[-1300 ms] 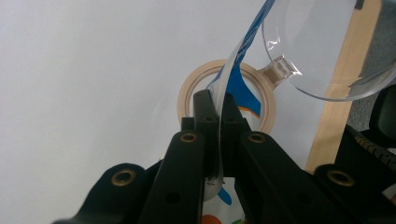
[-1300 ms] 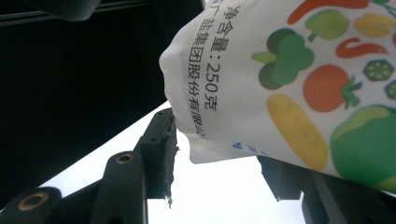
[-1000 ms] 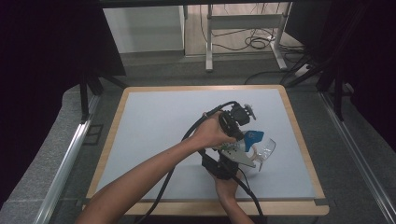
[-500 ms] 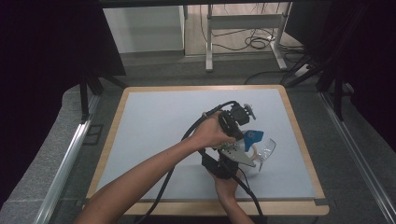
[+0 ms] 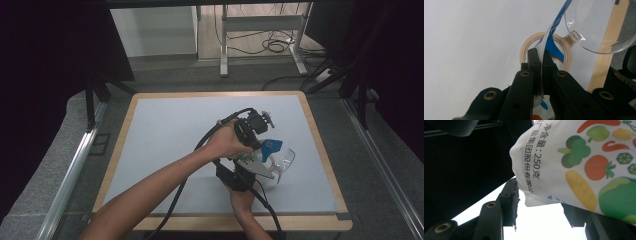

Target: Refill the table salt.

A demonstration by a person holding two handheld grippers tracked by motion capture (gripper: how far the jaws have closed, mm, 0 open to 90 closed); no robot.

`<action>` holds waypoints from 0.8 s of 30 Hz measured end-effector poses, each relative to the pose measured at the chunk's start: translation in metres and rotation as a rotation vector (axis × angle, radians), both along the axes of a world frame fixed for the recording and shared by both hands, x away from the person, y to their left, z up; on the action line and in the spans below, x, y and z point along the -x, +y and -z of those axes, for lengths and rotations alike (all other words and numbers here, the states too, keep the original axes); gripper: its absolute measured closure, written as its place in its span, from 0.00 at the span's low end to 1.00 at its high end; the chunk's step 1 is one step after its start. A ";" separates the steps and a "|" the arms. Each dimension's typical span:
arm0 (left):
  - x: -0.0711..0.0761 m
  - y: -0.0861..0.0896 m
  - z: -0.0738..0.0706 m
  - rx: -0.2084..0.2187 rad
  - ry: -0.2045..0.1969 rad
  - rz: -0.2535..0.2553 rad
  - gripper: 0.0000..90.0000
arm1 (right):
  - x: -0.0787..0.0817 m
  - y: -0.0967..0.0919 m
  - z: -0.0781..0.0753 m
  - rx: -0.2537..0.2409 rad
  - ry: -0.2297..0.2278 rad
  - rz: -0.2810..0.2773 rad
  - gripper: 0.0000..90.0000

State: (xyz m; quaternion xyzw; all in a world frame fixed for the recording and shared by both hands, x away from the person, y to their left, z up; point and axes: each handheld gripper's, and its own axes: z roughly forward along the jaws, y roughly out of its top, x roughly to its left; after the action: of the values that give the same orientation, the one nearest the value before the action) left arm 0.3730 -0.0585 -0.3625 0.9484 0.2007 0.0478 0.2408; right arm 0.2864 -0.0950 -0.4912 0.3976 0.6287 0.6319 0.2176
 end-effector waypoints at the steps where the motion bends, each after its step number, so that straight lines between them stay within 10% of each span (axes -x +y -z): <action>1: 0.000 0.000 0.000 0.000 0.001 0.000 1.00 | 0.000 0.000 0.000 -0.001 0.000 0.000 0.57; 24: 0.001 0.001 0.003 -0.001 0.008 0.006 1.00 | 0.002 0.000 -0.001 -0.007 -0.013 0.004 0.57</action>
State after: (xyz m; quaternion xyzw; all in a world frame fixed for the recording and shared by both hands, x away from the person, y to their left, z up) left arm 0.3723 -0.0576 -0.3659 0.9493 0.1989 0.0435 0.2396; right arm 0.2847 -0.0949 -0.4901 0.3955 0.6242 0.6362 0.2218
